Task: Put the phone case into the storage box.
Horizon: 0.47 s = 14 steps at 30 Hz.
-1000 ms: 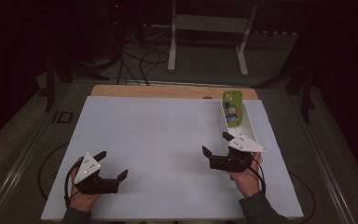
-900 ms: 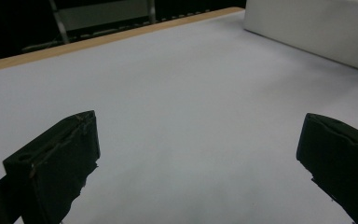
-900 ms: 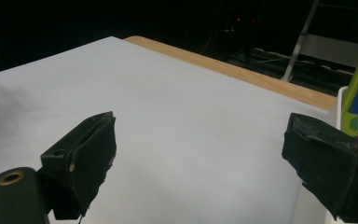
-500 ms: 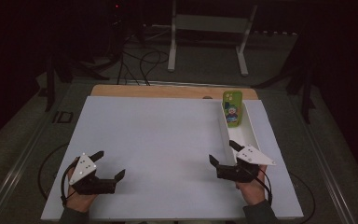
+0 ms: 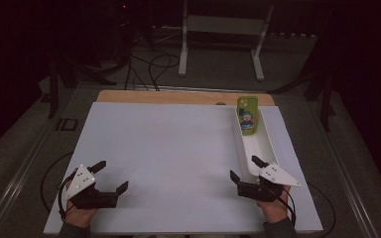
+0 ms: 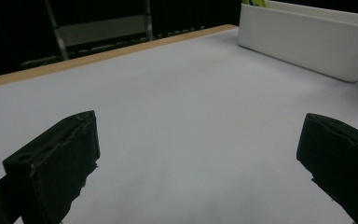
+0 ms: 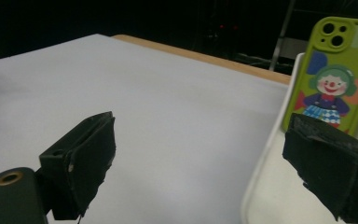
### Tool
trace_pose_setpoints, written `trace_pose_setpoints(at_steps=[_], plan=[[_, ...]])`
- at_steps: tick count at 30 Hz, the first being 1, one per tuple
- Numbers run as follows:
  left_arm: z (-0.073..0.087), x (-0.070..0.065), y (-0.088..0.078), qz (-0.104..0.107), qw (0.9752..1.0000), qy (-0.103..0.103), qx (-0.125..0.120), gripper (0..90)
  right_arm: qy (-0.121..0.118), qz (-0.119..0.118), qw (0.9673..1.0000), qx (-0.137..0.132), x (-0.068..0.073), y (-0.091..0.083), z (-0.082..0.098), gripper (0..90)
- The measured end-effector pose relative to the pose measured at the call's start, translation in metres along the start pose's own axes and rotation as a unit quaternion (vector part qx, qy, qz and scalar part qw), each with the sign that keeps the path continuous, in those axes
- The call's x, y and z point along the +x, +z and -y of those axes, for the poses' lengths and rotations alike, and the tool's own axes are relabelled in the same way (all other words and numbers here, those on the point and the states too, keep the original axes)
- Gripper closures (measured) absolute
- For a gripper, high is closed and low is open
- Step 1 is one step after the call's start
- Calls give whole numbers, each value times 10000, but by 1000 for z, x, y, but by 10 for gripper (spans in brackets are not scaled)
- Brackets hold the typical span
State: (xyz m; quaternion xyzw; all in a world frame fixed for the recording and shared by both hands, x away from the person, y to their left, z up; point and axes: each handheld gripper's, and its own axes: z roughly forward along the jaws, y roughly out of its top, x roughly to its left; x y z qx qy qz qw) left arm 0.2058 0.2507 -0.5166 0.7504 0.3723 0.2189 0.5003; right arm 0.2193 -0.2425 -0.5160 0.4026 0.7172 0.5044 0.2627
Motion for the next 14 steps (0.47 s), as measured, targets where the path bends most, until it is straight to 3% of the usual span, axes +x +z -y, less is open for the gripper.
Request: trace_pose_setpoints(at_steps=[14], plan=[[1,1,-1,-58,10000,-25,-40,0,99,144,9997,-142,-7,-10,9,90]])
